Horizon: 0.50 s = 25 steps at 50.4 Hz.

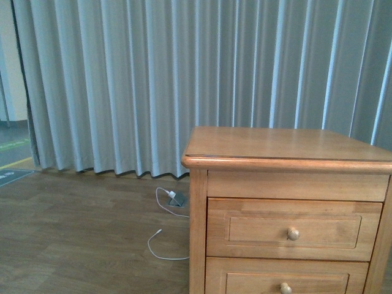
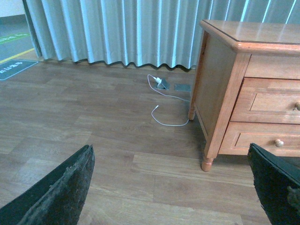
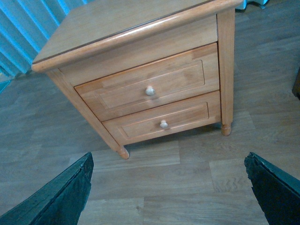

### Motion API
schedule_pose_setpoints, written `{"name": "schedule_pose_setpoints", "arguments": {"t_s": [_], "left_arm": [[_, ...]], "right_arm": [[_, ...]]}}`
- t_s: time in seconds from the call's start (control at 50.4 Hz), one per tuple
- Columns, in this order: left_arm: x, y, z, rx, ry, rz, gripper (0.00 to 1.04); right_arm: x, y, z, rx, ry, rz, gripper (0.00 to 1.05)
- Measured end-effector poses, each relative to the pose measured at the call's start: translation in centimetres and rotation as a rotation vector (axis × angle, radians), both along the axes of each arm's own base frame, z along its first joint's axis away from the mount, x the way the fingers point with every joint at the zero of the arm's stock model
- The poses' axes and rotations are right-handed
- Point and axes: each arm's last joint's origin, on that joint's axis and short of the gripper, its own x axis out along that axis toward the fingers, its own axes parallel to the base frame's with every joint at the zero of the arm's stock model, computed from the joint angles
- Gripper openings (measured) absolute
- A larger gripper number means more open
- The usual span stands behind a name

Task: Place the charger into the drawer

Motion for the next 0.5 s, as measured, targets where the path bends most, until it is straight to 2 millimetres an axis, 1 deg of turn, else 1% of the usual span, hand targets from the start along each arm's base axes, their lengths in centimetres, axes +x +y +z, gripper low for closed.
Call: {"name": "schedule_pose_setpoints", "arguments": {"t_s": [0.159, 0.179, 0.218, 0.258, 0.278, 0.357, 0.496], "left_arm": [[0.0, 0.0, 0.0, 0.000, 0.000, 0.000, 0.99], [0.0, 0.0, 0.0, 0.000, 0.000, 0.000, 0.99], [0.0, 0.0, 0.0, 0.000, 0.000, 0.000, 0.99], [0.0, 0.0, 0.0, 0.000, 0.000, 0.000, 0.99], [0.0, 0.0, 0.0, 0.000, 0.000, 0.000, 0.99], [0.0, 0.0, 0.0, 0.000, 0.000, 0.000, 0.99], [0.0, 0.0, 0.0, 0.000, 0.000, 0.000, 0.99]], "right_arm": [[0.0, 0.0, -0.1, 0.000, 0.003, 0.000, 0.97], [0.0, 0.0, -0.1, -0.021, -0.025, 0.009, 0.95], [-0.1, 0.0, -0.7, -0.105, -0.149, 0.026, 0.85], [-0.3, 0.0, -1.1, -0.167, -0.212, 0.032, 0.77], [-0.5, 0.0, -1.4, -0.206, -0.240, 0.035, 0.72], [-0.8, 0.0, -2.0, -0.257, -0.261, 0.038, 0.58], [-1.2, 0.0, -3.3, -0.287, -0.250, 0.044, 0.35]]}}
